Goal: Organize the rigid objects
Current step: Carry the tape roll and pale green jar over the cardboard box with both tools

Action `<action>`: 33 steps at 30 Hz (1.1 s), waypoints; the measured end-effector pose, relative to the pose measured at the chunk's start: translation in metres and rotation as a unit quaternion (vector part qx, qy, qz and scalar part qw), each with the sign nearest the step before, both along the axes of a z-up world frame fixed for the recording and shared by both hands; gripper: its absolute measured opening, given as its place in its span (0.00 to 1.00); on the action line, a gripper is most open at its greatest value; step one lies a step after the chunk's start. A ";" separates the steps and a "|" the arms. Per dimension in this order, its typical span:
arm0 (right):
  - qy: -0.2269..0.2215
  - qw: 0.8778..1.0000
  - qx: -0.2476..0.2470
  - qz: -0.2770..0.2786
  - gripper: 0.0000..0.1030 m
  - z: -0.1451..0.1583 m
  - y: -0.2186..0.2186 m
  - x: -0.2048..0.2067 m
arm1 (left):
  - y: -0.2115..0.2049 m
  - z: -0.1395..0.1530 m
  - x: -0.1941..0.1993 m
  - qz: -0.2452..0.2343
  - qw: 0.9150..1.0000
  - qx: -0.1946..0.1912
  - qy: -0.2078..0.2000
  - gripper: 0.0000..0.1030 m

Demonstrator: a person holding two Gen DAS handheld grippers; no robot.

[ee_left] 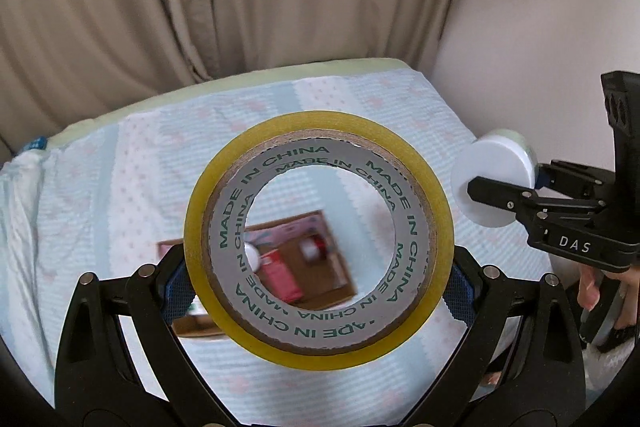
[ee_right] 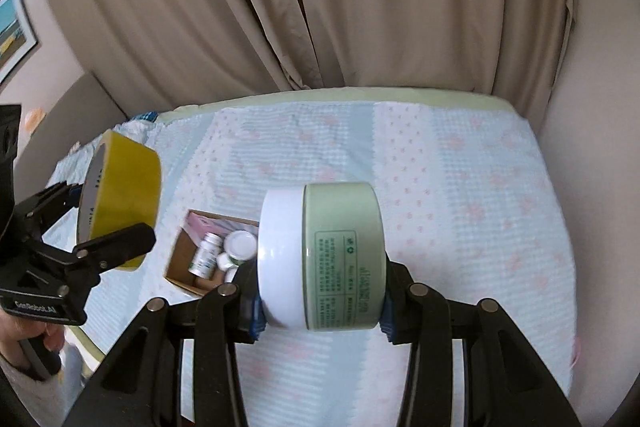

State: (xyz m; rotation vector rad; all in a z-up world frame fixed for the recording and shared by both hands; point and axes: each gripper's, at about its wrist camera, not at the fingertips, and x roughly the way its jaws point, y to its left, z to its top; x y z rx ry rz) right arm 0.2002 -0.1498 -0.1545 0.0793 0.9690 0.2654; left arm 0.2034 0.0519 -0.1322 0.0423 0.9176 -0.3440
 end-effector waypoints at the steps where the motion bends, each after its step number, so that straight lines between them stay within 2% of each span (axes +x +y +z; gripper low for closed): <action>1: 0.005 1.000 -0.001 -0.005 0.39 -0.003 0.011 0.002 | 0.009 -0.001 0.001 -0.002 1.000 -0.001 0.002 0.94; 6: 0.029 0.999 0.004 -0.036 0.39 -0.016 0.061 0.009 | 0.070 -0.020 0.011 -0.018 1.000 -0.003 0.023 0.94; 15: 0.080 0.995 0.016 -0.059 0.39 -0.059 0.127 0.034 | 0.124 -0.083 0.050 -0.022 0.997 0.011 0.078 0.94; 20: 0.108 0.993 0.014 -0.051 0.39 -0.091 0.145 0.054 | 0.137 -0.124 0.068 -0.021 0.993 0.030 0.109 0.94; 27: 0.174 0.984 0.004 -0.047 0.39 -0.159 0.154 0.086 | 0.141 -0.189 0.090 -0.016 0.985 0.035 0.170 0.94; 33: 0.223 0.974 -0.011 -0.046 0.39 -0.210 0.151 0.112 | 0.129 -0.253 0.105 -0.024 0.970 0.046 0.237 0.94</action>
